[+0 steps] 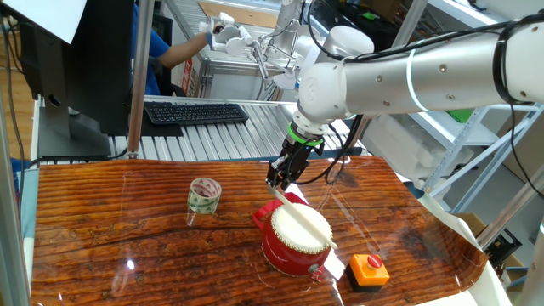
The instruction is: Play the drum
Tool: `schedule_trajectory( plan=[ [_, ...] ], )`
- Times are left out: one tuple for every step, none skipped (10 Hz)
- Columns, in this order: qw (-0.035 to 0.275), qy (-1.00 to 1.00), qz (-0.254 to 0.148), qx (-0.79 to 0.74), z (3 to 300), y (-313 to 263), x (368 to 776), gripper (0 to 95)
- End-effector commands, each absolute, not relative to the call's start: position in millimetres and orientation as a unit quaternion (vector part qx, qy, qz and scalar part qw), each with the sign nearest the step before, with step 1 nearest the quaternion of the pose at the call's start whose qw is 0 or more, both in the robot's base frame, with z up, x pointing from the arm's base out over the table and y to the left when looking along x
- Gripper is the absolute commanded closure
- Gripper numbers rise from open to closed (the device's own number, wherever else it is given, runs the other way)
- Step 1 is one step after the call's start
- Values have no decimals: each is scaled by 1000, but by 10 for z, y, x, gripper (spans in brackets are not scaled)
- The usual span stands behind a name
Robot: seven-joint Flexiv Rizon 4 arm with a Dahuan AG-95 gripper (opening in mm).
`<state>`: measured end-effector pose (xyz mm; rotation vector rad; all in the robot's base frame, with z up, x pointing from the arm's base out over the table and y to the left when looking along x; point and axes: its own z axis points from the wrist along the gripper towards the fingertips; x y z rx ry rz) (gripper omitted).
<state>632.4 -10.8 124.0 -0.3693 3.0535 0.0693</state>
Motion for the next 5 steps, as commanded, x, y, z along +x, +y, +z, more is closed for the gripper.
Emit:
schedule_trajectory(
  plan=[
    [33,992,22,-120,1240,-109,6324,570],
    [33,992,22,-120,1240,-109,6324,570],
    [28,993,26,-116,1383,-219,5985,760],
    [28,993,26,-115,1383,-219,5985,760],
    [28,993,27,-115,1383,-219,5985,760]
  ],
)
